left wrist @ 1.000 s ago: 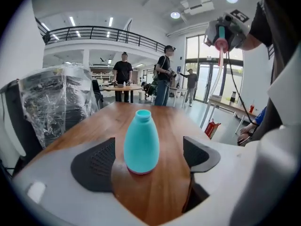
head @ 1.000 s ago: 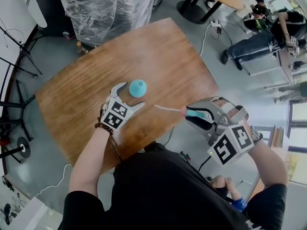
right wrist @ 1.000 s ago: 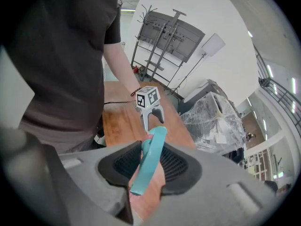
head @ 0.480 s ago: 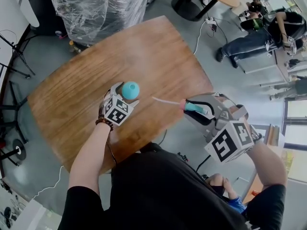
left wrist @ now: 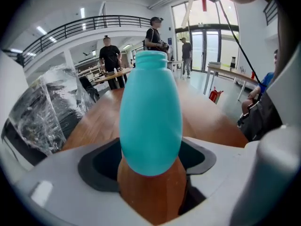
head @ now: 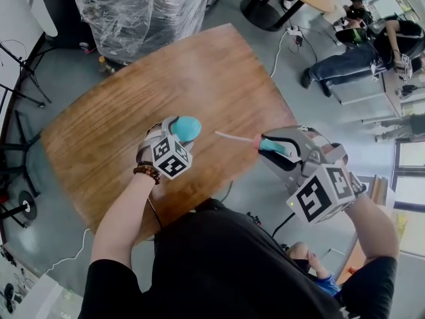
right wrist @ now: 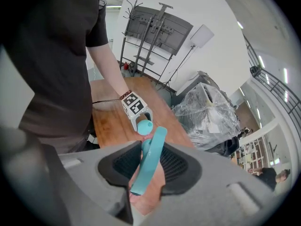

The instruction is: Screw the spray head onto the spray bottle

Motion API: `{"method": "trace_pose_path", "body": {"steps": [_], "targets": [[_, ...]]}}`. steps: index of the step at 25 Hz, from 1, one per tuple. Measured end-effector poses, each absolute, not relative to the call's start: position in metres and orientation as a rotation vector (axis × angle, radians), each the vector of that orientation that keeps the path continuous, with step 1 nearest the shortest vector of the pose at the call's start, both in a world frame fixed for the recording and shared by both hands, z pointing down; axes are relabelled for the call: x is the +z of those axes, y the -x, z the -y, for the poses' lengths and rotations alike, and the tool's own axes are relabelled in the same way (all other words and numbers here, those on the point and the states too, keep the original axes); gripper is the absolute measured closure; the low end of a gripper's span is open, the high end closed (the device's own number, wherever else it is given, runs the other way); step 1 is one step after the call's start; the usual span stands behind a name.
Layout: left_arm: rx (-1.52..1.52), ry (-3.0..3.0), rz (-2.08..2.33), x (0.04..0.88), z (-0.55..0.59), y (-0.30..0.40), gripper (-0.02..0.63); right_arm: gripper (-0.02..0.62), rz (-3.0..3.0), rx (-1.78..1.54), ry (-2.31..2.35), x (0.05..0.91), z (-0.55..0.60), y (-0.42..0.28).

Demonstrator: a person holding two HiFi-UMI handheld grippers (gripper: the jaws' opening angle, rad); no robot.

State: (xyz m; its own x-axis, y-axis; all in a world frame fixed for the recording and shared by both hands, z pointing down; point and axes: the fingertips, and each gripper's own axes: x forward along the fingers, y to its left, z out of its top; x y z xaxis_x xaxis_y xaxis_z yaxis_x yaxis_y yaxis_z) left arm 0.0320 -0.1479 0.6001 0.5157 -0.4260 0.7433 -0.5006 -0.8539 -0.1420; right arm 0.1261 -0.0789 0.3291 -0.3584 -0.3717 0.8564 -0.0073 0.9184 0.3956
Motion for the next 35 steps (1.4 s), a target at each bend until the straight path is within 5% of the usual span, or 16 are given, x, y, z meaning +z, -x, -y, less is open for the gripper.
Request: {"method": "trace_pose_path", "body": {"steps": [10, 35], "targets": [[1.672, -2.625, 0.695, 0.574, 0.113, -0.024, 0.206, 0.48, 1.893, -0.475, -0.206, 0.333, 0.064, -0.108], [1.844, -2.665, 0.575, 0.503, 0.047, -0.039, 0.212, 0.48, 1.675, -0.996, 0.134, 0.39, 0.009, -0.074]]}}
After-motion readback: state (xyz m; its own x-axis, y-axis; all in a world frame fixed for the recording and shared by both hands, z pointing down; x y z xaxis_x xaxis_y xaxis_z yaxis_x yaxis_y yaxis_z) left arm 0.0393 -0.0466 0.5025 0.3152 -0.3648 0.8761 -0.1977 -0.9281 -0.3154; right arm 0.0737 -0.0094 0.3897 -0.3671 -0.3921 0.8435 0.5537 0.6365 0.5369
